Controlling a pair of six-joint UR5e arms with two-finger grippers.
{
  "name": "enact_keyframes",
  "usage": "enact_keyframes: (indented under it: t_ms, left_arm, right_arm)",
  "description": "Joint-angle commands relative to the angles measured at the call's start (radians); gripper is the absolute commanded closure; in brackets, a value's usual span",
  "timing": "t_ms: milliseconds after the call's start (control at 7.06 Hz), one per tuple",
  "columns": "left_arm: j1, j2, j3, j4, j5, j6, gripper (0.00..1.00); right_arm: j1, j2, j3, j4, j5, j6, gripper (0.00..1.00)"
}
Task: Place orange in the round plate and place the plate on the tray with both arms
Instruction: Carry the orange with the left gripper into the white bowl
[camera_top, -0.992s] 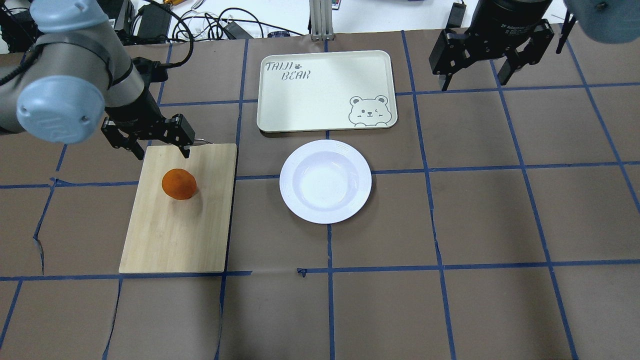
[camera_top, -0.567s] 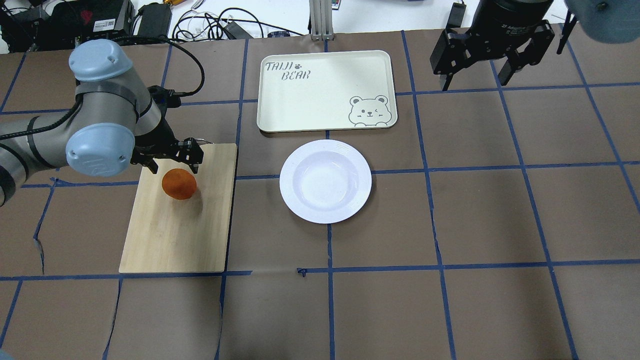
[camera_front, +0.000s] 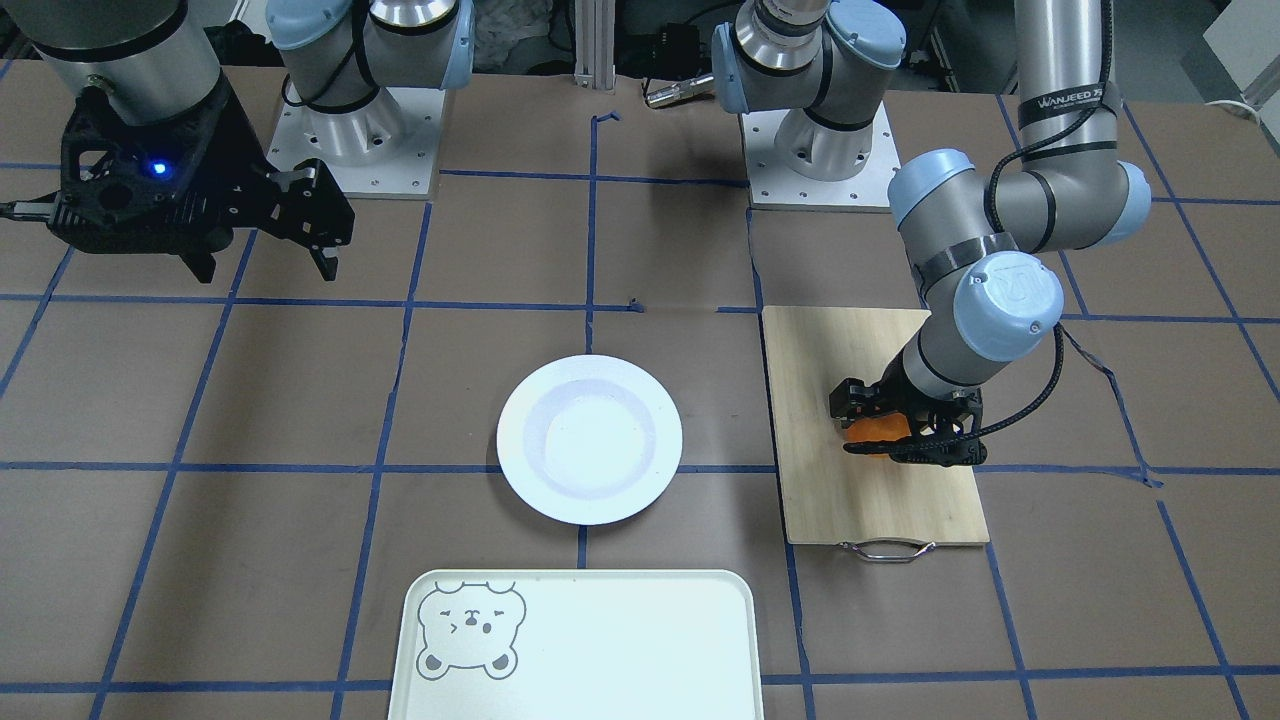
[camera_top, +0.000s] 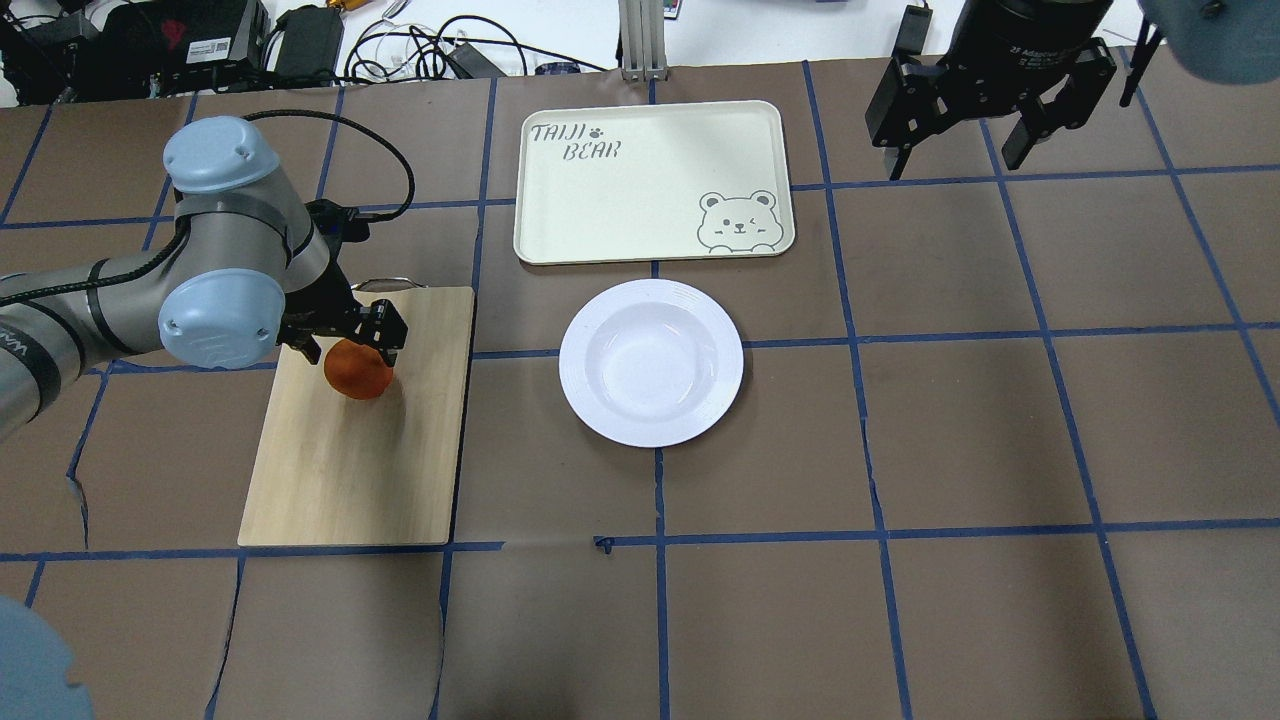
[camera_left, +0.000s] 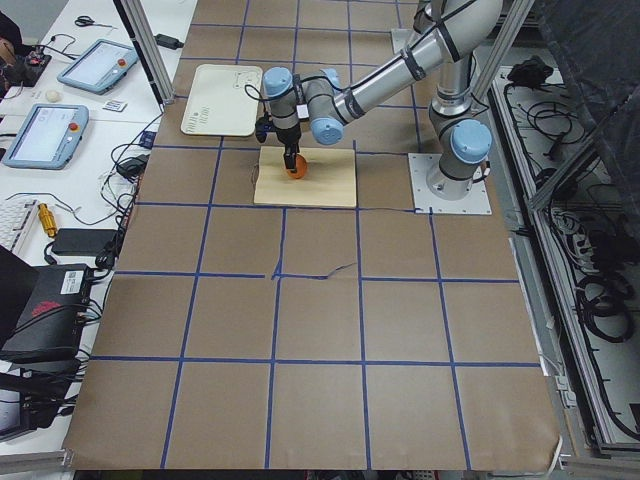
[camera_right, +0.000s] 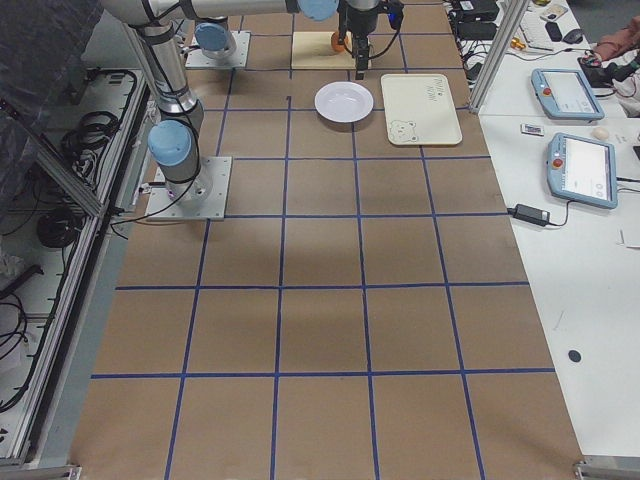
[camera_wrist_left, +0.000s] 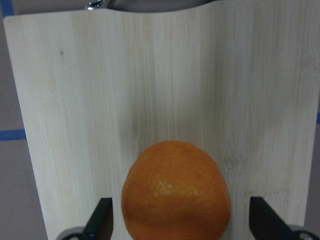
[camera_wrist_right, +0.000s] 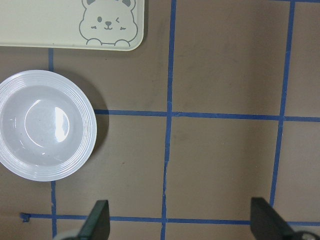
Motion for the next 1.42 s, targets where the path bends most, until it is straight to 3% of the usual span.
enact_keyframes:
  t_ms: [0,283,425,708,992,1275]
  left_arm:
    - [-0.001,-0.001,0.006,0.005,0.000,0.011,0.99]
    - [-0.042,0.008,0.048,-0.001,-0.047,-0.018,1.00]
    - [-0.088,0.007,0.064,-0.005,-0.143,-0.100,1.00]
    - [-0.221,-0.001,0.073,0.005,-0.173,-0.286,1.00]
    - [-0.314,-0.015,0.113,0.005,-0.329,-0.451,1.00]
    - [-0.374,-0.055,0.111,0.025,-0.375,-0.526,1.00]
  right_arm:
    - [0.000,0.001,0.002,0.000,0.000,0.000,0.00]
    - [-0.003,0.001,0.002,0.001,-0.001,0.000,0.00]
    - [-0.003,0.001,0.002,0.000,-0.001,0.000,0.00]
    - [-0.004,0.001,0.002,-0.002,-0.001,0.000,0.00]
    - [-0.004,0.001,0.002,-0.002,-0.001,0.000,0.00]
    - [-0.004,0.003,0.002,-0.003,0.000,0.000,0.00]
